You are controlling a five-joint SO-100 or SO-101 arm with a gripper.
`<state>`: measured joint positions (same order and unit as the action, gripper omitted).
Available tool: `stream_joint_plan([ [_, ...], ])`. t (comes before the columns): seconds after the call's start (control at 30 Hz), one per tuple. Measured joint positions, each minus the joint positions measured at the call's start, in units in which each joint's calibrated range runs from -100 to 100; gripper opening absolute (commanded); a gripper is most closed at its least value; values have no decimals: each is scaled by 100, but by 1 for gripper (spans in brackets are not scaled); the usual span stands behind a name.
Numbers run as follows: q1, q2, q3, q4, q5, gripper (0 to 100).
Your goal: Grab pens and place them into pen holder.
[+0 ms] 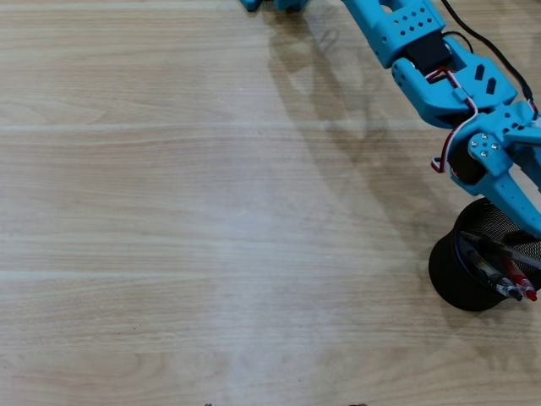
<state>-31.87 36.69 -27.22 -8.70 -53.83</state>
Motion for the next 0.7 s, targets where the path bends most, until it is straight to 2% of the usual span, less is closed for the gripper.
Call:
stream_joint_plan([
  [0.17,0,313,9,-26,-16,10],
  [0.4,0,339,62,-853,10,10],
  [0.5,0,262,151,-861,323,9],
  [0.6,-42,-415,761,-95,923,8],
  [0.7,-160,-1811,1806,1731,1674,8],
])
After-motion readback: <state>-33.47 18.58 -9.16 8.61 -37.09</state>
